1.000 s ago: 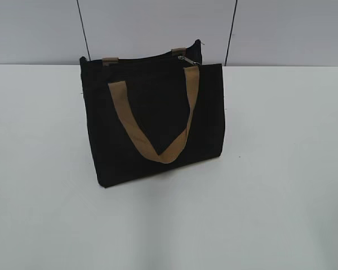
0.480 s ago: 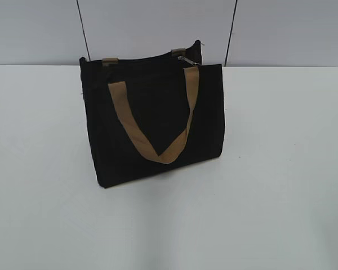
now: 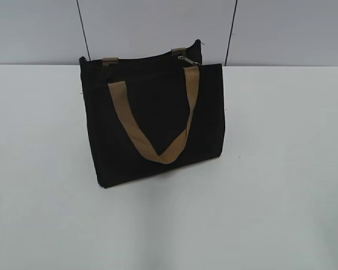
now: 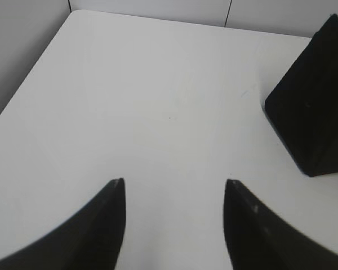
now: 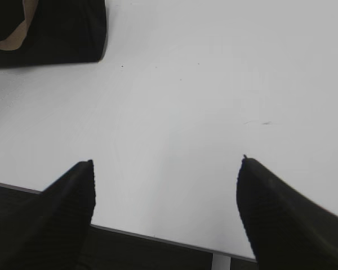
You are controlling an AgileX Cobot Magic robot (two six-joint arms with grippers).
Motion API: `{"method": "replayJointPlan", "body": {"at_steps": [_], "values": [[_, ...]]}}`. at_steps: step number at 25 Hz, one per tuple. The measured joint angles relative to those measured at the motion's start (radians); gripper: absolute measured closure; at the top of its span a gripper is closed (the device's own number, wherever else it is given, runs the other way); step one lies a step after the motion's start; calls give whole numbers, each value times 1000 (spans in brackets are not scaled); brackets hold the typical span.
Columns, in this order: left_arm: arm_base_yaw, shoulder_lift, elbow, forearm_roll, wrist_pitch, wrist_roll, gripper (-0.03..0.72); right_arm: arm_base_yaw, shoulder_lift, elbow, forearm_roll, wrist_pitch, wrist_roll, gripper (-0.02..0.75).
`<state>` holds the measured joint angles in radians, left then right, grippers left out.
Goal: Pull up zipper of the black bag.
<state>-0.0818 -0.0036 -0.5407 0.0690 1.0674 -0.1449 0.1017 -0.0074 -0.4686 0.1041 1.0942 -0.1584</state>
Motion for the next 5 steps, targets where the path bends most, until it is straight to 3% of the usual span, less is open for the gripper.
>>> {"method": "replayJointPlan", "body": {"at_steps": [5], "values": [[0, 0, 0, 0, 0, 0, 272, 0, 0, 0, 0, 0, 0, 142]]}}
